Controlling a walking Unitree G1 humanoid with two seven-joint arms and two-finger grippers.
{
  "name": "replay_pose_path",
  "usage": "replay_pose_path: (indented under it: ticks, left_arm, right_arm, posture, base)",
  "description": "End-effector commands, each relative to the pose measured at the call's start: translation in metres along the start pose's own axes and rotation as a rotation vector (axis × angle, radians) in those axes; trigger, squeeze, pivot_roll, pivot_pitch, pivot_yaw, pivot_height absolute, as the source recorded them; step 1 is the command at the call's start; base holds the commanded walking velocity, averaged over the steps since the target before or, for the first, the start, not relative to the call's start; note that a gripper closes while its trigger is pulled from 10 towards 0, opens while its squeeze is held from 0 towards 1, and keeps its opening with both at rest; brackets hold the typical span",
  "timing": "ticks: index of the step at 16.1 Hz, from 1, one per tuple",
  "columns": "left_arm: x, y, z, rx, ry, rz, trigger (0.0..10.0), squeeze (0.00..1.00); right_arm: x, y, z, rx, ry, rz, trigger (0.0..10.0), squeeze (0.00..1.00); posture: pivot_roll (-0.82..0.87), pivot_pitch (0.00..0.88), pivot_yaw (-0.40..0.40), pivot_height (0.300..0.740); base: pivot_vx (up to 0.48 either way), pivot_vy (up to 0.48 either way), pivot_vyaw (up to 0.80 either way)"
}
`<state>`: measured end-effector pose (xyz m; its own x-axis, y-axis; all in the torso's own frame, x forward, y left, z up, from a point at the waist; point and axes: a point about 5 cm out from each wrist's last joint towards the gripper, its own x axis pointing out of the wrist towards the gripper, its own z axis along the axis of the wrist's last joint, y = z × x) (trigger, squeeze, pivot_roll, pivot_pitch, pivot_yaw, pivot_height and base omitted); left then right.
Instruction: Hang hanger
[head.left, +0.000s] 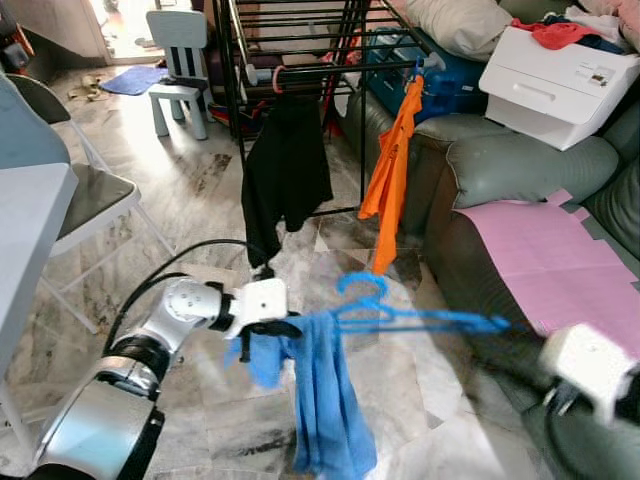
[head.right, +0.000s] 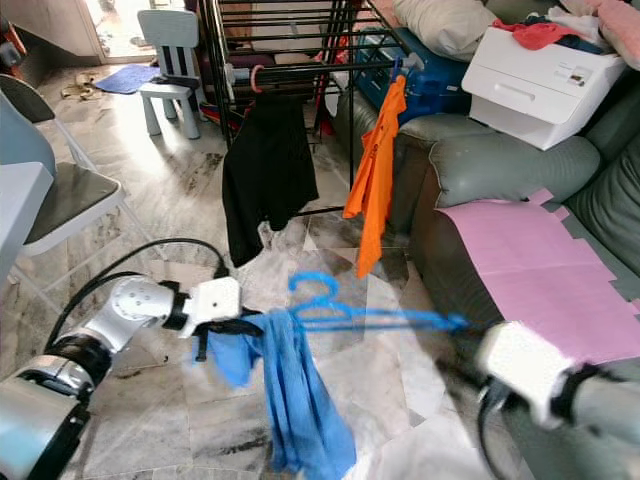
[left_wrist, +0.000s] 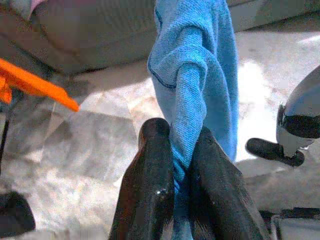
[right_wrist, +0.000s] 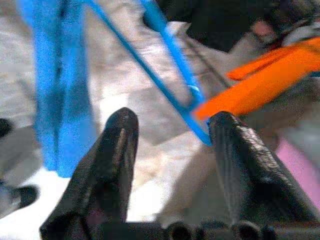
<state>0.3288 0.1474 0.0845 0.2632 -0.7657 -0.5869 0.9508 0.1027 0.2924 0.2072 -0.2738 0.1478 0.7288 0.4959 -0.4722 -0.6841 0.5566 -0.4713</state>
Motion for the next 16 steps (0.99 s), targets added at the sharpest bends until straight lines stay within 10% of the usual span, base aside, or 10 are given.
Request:
replay_pose_path:
  ticks: [1, 6, 12, 13, 14, 16]
  left_arm:
    - [-0.003, 0.005, -0.001, -0.03, -0.007, 0.066, 0.0, 0.0]
    - [-0.028, 0.033, -0.007, -0.158, 0.016, 0.351, 0.0, 0.0]
    - [-0.037, 0.048, 0.006, -0.254, -0.107, 0.417, 0.0, 0.0]
    - [-0.035, 0.048, 0.011, -0.256, -0.145, 0.387, 0.0, 0.0]
    - [-0.03, 0.048, 0.024, -0.242, -0.232, 0.303, 0.0, 0.0]
    - [-0.021, 0.044, 0.041, -0.181, -0.318, 0.193, 0.0, 0.0]
  right_arm:
    - [-0.004, -0.008, 0.003, -0.02, 0.015, -0.031, 10.0, 1.0]
    - [0.001, -0.019, 0.019, 0.025, -0.061, -0.193, 10.0, 1.0]
    - [0.046, 0.025, 0.028, 0.259, -0.206, -0.176, 10.0, 1.0]
    - [0.05, 0.027, 0.025, 0.282, -0.196, -0.19, 10.0, 0.78]
    - [0.058, 0.03, 0.018, 0.353, -0.171, -0.211, 10.0, 0.0]
    - [0.069, 0.026, 0.003, 0.443, -0.116, -0.327, 10.0, 0.0]
  posture:
    - [0.02, 0.0, -0.013, 0.74]
    - [0.02, 0.0, -0.015, 0.74]
    - [0.02, 0.0, -0.019, 0.74]
    - [0.03, 0.0, -0.022, 0.74]
    - [0.03, 0.0, -0.027, 0.74]
    - [0.03, 0.0, -0.035, 0.74]
  base:
    - [0.0, 0.0, 0.0]
    - [0.0, 0.0, 0.0]
    - [0.0, 0.0, 0.0]
    - [0.0, 0.0, 0.0]
    - [0.0, 0.0, 0.0]
    - [0.0, 0.0, 0.0]
